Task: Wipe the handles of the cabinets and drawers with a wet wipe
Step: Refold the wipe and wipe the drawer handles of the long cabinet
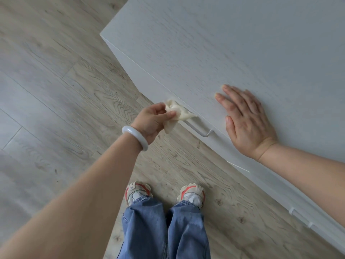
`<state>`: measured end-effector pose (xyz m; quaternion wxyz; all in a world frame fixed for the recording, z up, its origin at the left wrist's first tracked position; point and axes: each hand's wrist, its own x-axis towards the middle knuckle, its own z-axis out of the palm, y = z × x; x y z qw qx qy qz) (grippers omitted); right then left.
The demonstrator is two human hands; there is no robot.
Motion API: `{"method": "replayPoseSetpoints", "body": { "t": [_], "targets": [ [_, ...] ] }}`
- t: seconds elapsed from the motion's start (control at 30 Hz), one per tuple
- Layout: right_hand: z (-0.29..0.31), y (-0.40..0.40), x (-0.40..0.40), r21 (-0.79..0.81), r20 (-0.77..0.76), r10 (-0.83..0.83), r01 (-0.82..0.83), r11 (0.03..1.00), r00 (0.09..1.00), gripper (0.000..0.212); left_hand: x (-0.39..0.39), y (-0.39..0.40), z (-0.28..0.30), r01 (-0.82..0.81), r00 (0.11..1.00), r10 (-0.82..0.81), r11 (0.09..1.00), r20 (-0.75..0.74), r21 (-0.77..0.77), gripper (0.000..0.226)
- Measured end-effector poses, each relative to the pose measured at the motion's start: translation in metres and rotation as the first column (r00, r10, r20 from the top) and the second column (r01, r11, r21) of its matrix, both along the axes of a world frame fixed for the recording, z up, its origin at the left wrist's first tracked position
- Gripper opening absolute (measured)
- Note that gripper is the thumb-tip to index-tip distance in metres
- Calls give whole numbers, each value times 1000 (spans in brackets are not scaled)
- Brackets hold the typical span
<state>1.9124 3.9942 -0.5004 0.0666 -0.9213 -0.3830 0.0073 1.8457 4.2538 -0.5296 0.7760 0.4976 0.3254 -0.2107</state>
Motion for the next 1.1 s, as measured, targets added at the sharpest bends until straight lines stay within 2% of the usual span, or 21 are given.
{"method": "replayPoseSetpoints", "body": {
  "t": [0.1, 0.2, 0.27, 0.3, 0.43, 0.53, 0.6, 0.63, 0.67, 0.77, 0.83, 0.9, 0.93, 1.03, 1.1],
  "targets": [
    [0, 0, 0, -6, 0, -5, 5, 1000, 1000, 54, -4, -20, 6, 49, 999, -50, 986, 4, 159, 24],
    [0, 1, -1, 0, 0, 0, 0, 1000, 1000, 54, -14, -42, 5, 35, 999, -35, 925, -6, 379, 27],
    [0, 1, 0, 5, 0, 3, -3, 1000, 1000, 53, -19, -62, 6, -6, 999, 33, 849, -41, 529, 24],
    [0, 1, 0, 6, 1, 2, -2, 1000, 1000, 53, -21, -72, 7, -30, 995, 79, 837, -67, 546, 21],
    [1, 1, -1, 0, 6, 0, 0, 1000, 1000, 54, -16, -83, 12, -126, 966, 211, 886, -147, 446, 7],
    [0, 0, 0, -3, 2, -2, 2, 1000, 1000, 54, -3, -69, 13, -228, 940, 326, 822, -103, 522, 25],
    [-1, 0, 0, -1, 2, -4, 4, 1000, 1000, 54, 2, -71, 17, -218, 943, 318, 811, -97, 543, 7],
    [-1, 0, 0, -2, 2, -4, 4, 1000, 1000, 54, 2, -76, 18, -215, 937, 327, 816, -121, 537, 12],
    [0, 0, 0, -2, 3, -5, 5, 1000, 1000, 54, -1, -84, 17, -214, 926, 338, 837, -167, 504, 18],
    [0, 1, 0, -1, 7, -6, 6, 1000, 1000, 54, -13, -108, 11, -204, 897, 302, 931, -324, 303, 6],
    [0, 0, 1, -4, 7, -4, 4, 1000, 1000, 54, -16, -110, 10, -201, 894, 282, 947, -349, 249, 15],
    [0, 0, 1, -5, 8, -5, 5, 1000, 1000, 54, -11, -99, 6, -257, 880, 342, 927, -330, 274, 39],
    [-1, 0, 0, -2, 10, -5, 5, 1000, 1000, 54, -8, -92, 3, -293, 873, 377, 912, -309, 286, 42],
    [-1, 0, 1, 5, 10, -5, 5, 1000, 1000, 54, -5, -92, 4, -315, 858, 403, 903, -320, 294, 40],
    [-1, 0, 1, 3, 11, -8, 8, 1000, 1000, 54, -11, -113, 12, -318, 841, 372, 927, -394, 197, 33]
  ]
}}
